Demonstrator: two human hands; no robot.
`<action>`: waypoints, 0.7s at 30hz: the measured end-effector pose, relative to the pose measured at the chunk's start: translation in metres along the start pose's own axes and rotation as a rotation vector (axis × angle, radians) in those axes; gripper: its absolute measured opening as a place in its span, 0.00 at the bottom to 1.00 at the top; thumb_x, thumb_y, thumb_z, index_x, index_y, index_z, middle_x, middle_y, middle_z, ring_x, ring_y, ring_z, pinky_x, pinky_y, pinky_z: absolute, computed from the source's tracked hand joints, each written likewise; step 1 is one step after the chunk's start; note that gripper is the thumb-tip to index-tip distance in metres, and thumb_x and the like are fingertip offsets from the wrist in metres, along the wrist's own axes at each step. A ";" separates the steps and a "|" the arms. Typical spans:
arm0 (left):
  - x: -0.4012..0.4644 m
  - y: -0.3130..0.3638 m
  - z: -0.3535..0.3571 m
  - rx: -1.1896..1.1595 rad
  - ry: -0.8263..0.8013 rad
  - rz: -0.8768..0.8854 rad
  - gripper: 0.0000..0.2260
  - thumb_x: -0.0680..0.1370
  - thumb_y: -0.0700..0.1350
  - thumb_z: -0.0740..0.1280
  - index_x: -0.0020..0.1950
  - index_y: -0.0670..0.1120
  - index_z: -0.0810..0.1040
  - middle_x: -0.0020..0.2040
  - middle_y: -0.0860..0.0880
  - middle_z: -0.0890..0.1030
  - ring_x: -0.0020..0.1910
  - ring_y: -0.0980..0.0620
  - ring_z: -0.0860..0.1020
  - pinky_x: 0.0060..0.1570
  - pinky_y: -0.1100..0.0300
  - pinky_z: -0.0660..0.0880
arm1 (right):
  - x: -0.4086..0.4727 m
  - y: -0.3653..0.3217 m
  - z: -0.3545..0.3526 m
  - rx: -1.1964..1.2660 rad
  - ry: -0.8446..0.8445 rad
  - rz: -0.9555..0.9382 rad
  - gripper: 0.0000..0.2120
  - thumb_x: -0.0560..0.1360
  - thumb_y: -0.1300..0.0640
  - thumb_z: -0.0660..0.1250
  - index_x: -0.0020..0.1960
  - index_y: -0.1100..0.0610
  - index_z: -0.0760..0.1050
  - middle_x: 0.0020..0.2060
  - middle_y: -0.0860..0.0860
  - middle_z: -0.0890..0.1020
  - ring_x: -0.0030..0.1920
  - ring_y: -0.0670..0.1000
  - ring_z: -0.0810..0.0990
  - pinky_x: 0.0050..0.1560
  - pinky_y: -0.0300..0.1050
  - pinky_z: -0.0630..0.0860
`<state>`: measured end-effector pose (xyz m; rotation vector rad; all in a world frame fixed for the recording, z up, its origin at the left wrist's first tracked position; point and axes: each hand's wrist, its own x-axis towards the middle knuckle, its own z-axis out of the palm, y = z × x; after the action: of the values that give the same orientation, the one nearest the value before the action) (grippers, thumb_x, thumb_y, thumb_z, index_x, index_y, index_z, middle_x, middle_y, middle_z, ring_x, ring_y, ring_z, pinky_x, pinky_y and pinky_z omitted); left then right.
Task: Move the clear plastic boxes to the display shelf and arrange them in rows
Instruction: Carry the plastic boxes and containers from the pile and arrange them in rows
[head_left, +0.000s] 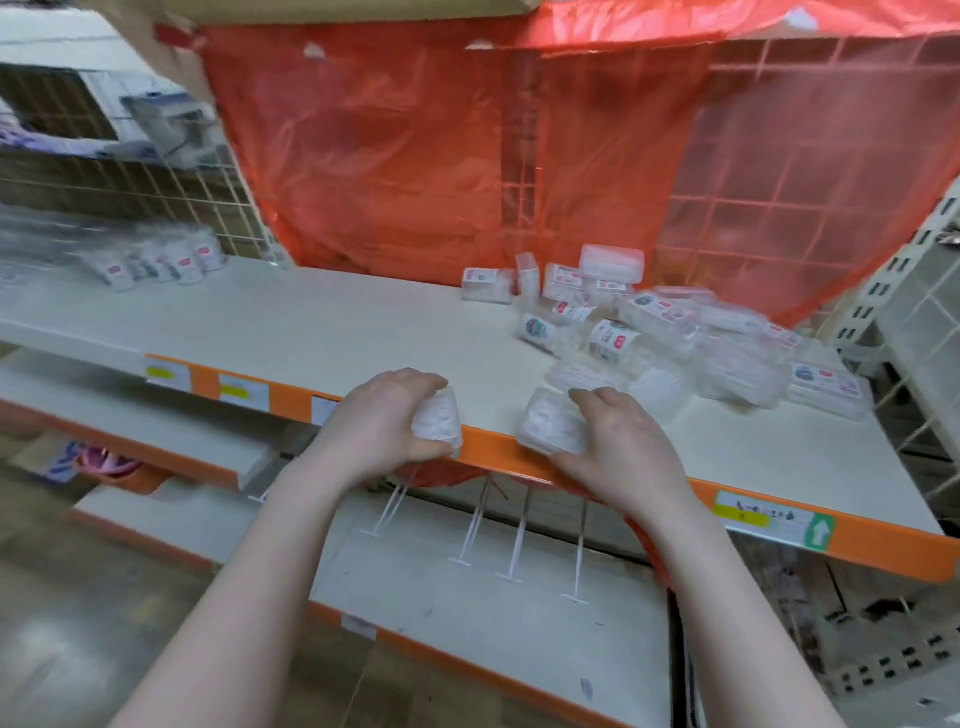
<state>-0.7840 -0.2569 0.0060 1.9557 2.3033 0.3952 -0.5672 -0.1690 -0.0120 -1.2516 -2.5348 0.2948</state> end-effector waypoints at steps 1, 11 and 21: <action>-0.007 -0.011 -0.005 -0.002 -0.006 -0.018 0.32 0.68 0.57 0.73 0.69 0.48 0.70 0.64 0.50 0.75 0.63 0.49 0.72 0.59 0.56 0.69 | 0.004 -0.013 0.004 -0.002 -0.008 -0.025 0.28 0.71 0.49 0.67 0.68 0.57 0.67 0.60 0.53 0.73 0.63 0.54 0.69 0.60 0.45 0.67; -0.096 -0.173 -0.062 0.038 -0.030 -0.179 0.38 0.63 0.64 0.63 0.71 0.49 0.68 0.68 0.50 0.72 0.66 0.50 0.70 0.60 0.60 0.67 | 0.050 -0.191 0.065 -0.003 -0.028 -0.225 0.24 0.70 0.51 0.68 0.63 0.57 0.69 0.56 0.53 0.75 0.60 0.55 0.71 0.56 0.47 0.68; -0.182 -0.343 -0.105 0.063 -0.005 -0.305 0.31 0.72 0.56 0.69 0.73 0.49 0.65 0.68 0.51 0.71 0.67 0.50 0.68 0.63 0.54 0.67 | 0.075 -0.377 0.144 0.051 -0.083 -0.349 0.21 0.69 0.50 0.69 0.59 0.58 0.71 0.53 0.55 0.75 0.58 0.57 0.72 0.50 0.46 0.67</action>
<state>-1.1052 -0.4987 0.0018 1.5866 2.5832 0.2920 -0.9389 -0.3424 -0.0164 -0.7730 -2.7360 0.3341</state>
